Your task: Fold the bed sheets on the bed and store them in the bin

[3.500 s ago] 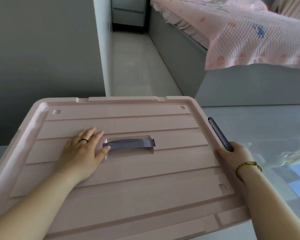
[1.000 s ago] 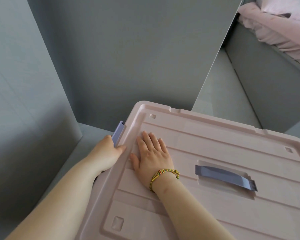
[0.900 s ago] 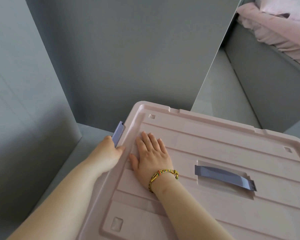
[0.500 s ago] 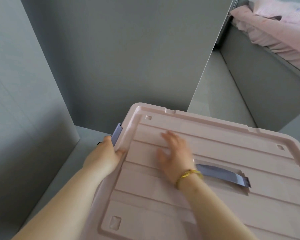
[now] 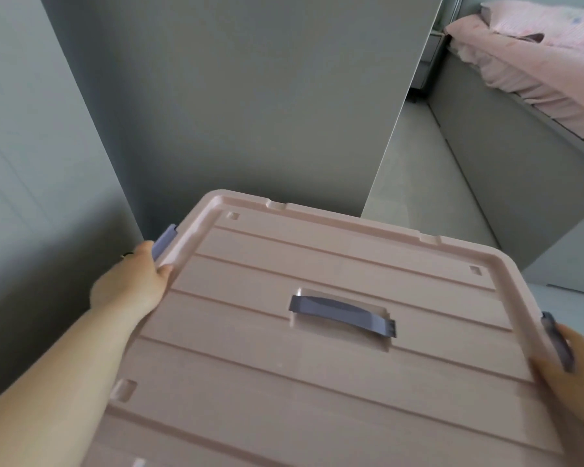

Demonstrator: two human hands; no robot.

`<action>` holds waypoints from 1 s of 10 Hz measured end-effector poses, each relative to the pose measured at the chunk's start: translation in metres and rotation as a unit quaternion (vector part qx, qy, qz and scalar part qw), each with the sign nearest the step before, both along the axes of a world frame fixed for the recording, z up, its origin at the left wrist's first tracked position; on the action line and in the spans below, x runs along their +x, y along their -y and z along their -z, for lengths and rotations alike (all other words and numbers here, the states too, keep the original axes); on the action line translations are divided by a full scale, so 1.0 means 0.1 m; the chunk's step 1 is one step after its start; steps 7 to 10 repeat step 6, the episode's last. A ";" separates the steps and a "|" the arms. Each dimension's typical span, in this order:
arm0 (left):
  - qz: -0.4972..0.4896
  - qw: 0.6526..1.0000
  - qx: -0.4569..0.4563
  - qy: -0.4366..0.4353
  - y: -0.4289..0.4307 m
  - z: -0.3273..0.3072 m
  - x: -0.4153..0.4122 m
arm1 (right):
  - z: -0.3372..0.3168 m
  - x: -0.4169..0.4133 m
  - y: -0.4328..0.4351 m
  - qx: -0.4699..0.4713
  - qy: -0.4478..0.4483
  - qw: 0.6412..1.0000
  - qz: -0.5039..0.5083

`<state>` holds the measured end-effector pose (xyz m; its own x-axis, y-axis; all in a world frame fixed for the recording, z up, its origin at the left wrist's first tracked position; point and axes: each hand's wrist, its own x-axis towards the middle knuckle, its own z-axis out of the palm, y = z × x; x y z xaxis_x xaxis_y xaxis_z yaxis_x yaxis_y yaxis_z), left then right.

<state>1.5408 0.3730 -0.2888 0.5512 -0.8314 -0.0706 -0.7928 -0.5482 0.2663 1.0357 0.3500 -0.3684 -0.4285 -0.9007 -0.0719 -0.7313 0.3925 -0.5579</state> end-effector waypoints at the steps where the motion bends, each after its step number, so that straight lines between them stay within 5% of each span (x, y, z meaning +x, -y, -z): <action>1: 0.005 0.997 -0.060 0.055 -0.01 0.02 0.17 | -0.71 0.72 -0.11 0.010 0.011 0.999 -0.043; 2: 0.065 0.982 -0.175 0.022 0.03 0.05 0.08 | -0.65 0.87 0.00 0.035 0.005 0.998 -0.054; 3: 0.140 0.986 -0.093 -0.021 0.08 0.17 -0.15 | -0.63 0.96 0.04 0.049 0.024 0.998 -0.038; 5: 0.151 0.986 -0.067 0.010 0.14 0.20 -0.17 | -0.71 0.97 0.09 0.052 0.011 0.998 -0.027; 6: 0.169 0.985 0.035 -0.006 0.18 -0.04 -0.21 | -1.04 1.05 0.09 0.099 0.004 0.995 -0.025; 10: 0.169 0.985 0.035 -0.006 0.18 -0.04 -0.21 | -1.04 1.05 0.09 0.099 0.004 0.995 -0.025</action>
